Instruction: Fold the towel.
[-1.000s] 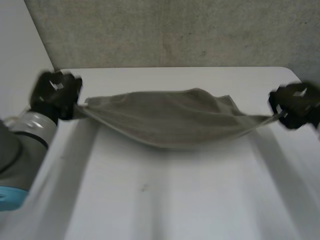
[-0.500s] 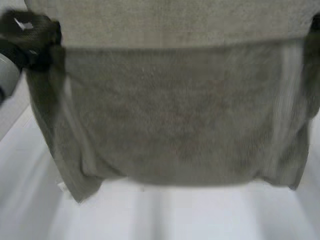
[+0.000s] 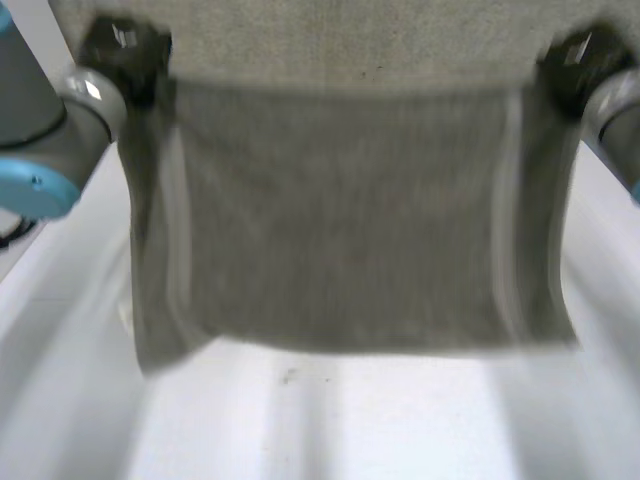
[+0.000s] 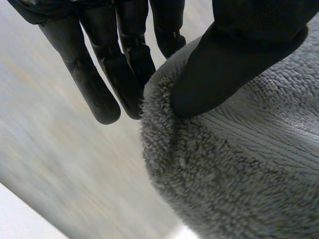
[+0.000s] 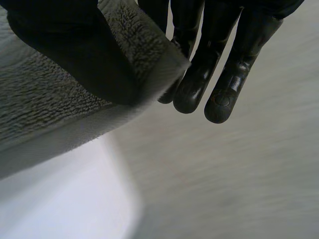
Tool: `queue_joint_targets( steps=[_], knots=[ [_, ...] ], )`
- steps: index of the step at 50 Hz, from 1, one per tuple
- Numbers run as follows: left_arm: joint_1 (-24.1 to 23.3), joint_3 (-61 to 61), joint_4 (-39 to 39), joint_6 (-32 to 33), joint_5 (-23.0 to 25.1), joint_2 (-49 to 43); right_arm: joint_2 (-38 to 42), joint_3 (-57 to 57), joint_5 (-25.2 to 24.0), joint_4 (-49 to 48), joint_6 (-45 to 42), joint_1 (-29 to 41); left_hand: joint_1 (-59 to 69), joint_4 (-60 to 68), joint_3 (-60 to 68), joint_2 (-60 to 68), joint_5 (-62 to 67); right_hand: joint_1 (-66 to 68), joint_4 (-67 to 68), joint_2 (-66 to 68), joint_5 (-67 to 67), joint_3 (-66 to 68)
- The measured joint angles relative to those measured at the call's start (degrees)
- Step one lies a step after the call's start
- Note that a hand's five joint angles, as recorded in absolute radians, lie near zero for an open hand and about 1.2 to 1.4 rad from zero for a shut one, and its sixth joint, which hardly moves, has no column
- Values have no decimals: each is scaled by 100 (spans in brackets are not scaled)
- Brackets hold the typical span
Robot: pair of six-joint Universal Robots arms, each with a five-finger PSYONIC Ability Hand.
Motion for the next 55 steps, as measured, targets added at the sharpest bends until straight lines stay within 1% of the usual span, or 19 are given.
queue_joint_targets(
  steps=[3,5,6,7,8,12,14,16,19,25,29,33,37,42,46,47,48,52,55],
  knots=[
    [-110,420,556,-27,-21,222,-265,-423,149,-856,249,34,11,0,0,0,0,0,0,0,0,0],
    [-164,521,918,-64,-41,401,-453,-501,199,-1314,417,39,11,0,0,0,0,0,0,0,0,0],
    [-205,515,1281,-130,-74,591,-660,-464,227,-1740,601,37,11,0,0,0,0,0,0,0,0,-1],
    [-205,515,1281,-130,-74,591,-660,-464,227,-1740,601,37,11,0,0,0,0,0,0,0,0,-1],
    [-241,396,1736,-252,-128,849,-941,-281,241,-2216,847,32,13,0,0,0,0,0,0,0,0,0],
    [-252,-166,2456,-618,-230,1295,-1385,273,209,-2801,1241,14,13,1,0,0,6,0,0,0,6,0],
    [-236,-675,2718,-879,-263,1464,-1557,762,121,-2941,1417,2,37,0,0,1,26,0,0,0,8,0],
    [-225,-934,2799,-991,-270,1515,-1609,1022,55,-2964,1476,-1,37,1,0,1,26,0,0,0,9,0],
    [-205,-1724,2905,-1198,-259,1555,-1648,1727,-150,-2948,1566,-12,38,1,3,1,26,0,0,0,10,0],
    [-199,-2833,3054,-1267,-221,1325,-1502,2769,-512,-2865,1592,-38,38,1,4,1,28,0,0,0,11,0],
    [-205,-3505,3324,-1237,-210,906,-1202,3428,-812,-2813,1560,-47,38,1,4,1,28,0,0,0,11,0],
    [-206,-3999,3567,-1202,-212,372,-777,3851,-1015,-2654,1503,-52,38,1,4,1,28,0,0,0,11,0],
    [-204,-4355,3642,-1169,-218,-4,-366,4021,-1082,-2244,1366,-59,38,1,4,2,28,0,0,0,11,0],
    [-194,-4813,3538,-980,-224,7,-200,4067,-1064,-1462,1066,-145,38,1,4,1,28,0,0,0,11,0],
    [-146,-5290,3287,-631,-228,369,-370,4095,-1038,-719,838,-280,38,1,4,1,28,0,0,0,11,0],
    [-97,-5503,3138,-472,-234,591,-520,4130,-1037,-372,767,-348,38,1,4,1,28,0,0,0,11,0],
    [-73,-5588,3071,-409,-237,689,-582,4146,-1038,-247,744,-374,38,1,4,1,28,0,0,0,11,0],
    [105,-6140,2493,-84,-261,1462,-1064,4319,-1072,601,562,-577,38,1,4,2,28,0,0,0,11,0],
    [221,-6557,1737,77,-259,2222,-1600,4561,-1104,1333,221,-784,38,1,4,2,28,0,0,0,11,0]
  ],
)
